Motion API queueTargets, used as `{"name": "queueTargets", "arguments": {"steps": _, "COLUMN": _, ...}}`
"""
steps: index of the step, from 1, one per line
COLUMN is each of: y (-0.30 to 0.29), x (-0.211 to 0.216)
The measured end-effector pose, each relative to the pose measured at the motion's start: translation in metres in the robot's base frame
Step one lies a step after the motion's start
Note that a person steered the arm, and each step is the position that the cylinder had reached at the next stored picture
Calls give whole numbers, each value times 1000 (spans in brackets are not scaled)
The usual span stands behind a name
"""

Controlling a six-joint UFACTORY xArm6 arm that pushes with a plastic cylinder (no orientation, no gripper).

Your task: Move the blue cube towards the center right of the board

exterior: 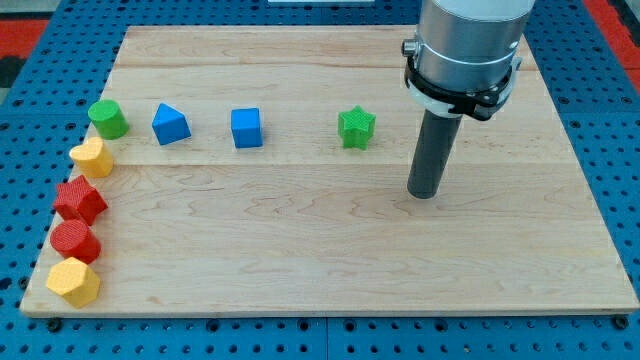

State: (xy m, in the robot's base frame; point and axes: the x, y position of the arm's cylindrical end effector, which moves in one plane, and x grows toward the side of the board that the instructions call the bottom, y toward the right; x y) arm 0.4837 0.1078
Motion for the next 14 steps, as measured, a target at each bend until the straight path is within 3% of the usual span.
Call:
{"name": "queueTargets", "arguments": {"steps": 2, "y": -7, "x": 9}}
{"name": "queueTargets", "arguments": {"steps": 3, "y": -53, "x": 31}}
{"name": "queueTargets", "arguments": {"steps": 4, "y": -153, "x": 22}}
{"name": "queueTargets", "arguments": {"steps": 5, "y": -216, "x": -13}}
{"name": "queueTargets", "arguments": {"steps": 6, "y": -232, "x": -40}}
{"name": "queueTargets", "arguments": {"steps": 9, "y": -179, "x": -103}}
{"name": "queueTargets", "arguments": {"steps": 10, "y": -190, "x": -104}}
{"name": "queueTargets", "arguments": {"steps": 12, "y": -228, "x": -152}}
{"name": "queueTargets", "arguments": {"steps": 13, "y": -180, "x": -189}}
{"name": "queueTargets", "arguments": {"steps": 14, "y": -141, "x": -199}}
